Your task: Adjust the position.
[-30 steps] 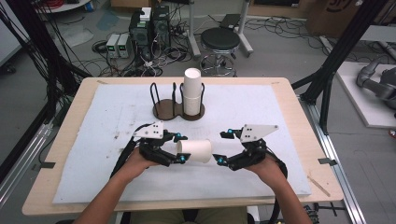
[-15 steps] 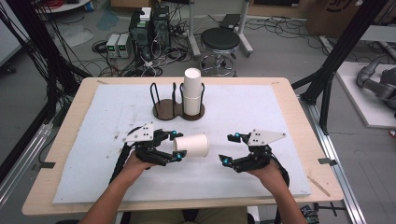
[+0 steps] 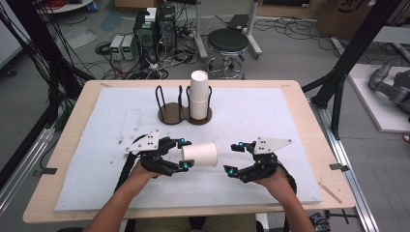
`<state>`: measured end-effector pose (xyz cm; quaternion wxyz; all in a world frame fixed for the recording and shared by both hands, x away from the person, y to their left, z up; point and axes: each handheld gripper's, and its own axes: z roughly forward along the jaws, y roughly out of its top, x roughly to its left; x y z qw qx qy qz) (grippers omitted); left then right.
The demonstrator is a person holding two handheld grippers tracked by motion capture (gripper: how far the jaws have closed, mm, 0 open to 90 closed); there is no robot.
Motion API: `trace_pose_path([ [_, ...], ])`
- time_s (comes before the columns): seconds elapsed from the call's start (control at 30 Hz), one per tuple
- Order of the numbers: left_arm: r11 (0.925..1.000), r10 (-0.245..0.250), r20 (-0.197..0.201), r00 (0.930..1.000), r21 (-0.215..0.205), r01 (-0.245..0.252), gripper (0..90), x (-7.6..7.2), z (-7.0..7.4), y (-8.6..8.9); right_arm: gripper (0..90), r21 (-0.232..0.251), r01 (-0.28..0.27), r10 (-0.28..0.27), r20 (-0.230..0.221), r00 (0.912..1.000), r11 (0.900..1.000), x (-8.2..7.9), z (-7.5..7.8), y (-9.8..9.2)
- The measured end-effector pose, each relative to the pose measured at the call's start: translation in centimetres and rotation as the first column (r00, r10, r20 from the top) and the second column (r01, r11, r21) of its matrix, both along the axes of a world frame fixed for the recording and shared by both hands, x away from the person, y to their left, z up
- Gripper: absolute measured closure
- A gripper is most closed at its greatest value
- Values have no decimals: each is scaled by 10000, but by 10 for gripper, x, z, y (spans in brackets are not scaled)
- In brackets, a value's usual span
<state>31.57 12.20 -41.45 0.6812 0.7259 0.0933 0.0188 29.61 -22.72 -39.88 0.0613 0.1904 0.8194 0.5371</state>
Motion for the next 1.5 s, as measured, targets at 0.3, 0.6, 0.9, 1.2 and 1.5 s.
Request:
trace_pose_path([
  [0.3, 9997, -215, 131, 9997, -148, 217, 346, -3, 2, -3, 202, 144, -473, 476, -238, 9986, 9988, 1, -3, 8],
  [0.6, 9961, -759, -5, 9971, -455, 758, 346, -5, 0, -9, 202, 372, -952, 968, -435, 9944, 9948, 2, -5, 19],
  [0.9, 9921, -1157, -52, 9933, -502, 1152, 346, -6, -2, -14, 195, 573, -1468, 1503, -641, 9866, 9875, 2, -8, 28],
  [1.2, 9928, -1160, -161, 9931, -320, 1154, 357, -5, -4, -13, 275, 776, -1527, 1547, -215, 9877, 9852, 1, -3, 22],
  [1.5, 9936, -1127, -252, 9933, -73, 1126, 360, -6, -4, -14, 308, 564, -1644, 1657, -192, 9860, 9848, 1, -2, 20],
])
